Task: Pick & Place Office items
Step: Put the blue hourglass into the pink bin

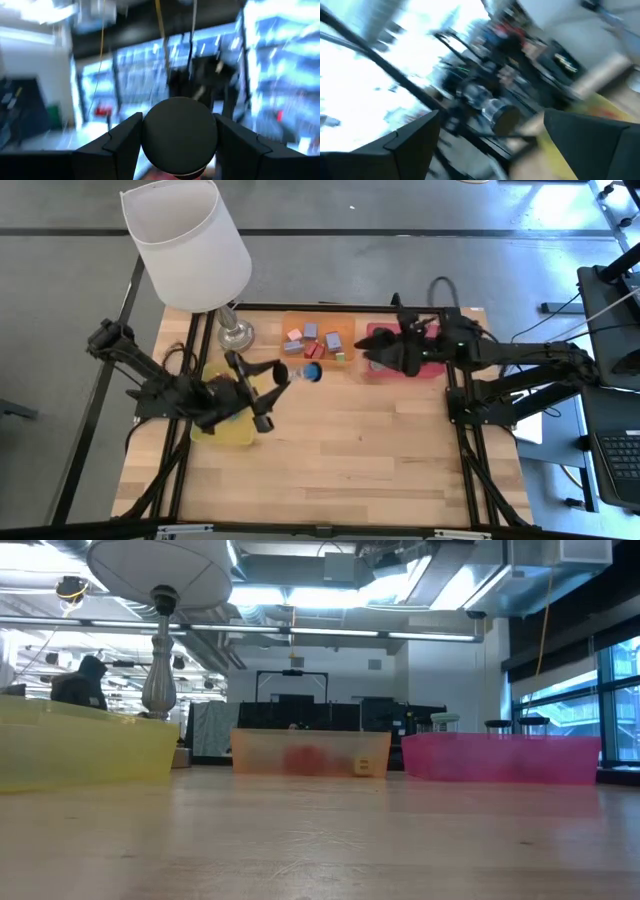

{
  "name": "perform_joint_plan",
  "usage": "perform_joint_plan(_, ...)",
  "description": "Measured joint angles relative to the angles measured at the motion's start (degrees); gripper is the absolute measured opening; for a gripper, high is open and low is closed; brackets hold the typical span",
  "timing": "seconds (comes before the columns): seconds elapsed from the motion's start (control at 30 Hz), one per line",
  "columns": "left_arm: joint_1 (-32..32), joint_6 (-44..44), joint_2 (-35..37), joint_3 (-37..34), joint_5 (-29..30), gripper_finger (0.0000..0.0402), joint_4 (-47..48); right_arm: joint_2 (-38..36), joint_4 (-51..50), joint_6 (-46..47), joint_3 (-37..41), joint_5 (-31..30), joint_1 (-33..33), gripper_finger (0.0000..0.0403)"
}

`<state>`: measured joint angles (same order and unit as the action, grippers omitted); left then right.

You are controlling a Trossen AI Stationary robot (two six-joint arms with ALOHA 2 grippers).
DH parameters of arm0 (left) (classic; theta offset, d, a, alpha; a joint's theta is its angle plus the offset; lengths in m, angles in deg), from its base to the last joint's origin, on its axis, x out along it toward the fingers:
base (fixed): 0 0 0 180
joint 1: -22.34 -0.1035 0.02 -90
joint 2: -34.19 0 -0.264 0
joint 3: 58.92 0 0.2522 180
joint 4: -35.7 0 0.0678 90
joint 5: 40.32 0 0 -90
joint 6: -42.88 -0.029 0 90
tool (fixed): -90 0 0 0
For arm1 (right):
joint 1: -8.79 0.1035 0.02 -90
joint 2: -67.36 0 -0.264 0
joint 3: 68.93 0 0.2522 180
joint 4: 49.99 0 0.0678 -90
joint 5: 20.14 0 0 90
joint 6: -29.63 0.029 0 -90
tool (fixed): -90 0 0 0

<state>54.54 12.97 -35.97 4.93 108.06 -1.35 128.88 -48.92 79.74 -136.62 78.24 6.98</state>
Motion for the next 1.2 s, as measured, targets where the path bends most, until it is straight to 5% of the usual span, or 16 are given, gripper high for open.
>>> perform_joint_plan(0.1,-2.54,-4.63,-0.77,0.06,-8.97,0.0215,-9.09,0.06,7.68,2.30,0.00,-3.39,1.90,0.0357)
perform_joint_plan(0.37,-8.73,-7.43,-7.11,6.67,-21.18,0.0214,-9.06,4.08,17.13,4.58,-0.02,-11.39,7.47,0.0357)
perform_joint_plan(0.63,-11.05,-12.42,-12.92,13.06,-23.84,0.0213,-9.34,7.87,22.83,6.47,0.00,-12.02,8.80,0.0357)
perform_joint_plan(1.2,-15.74,-8.14,-13.77,13.51,-28.33,0.0213,-10.28,8.48,26.58,6.47,0.00,-10.51,8.84,0.0357)
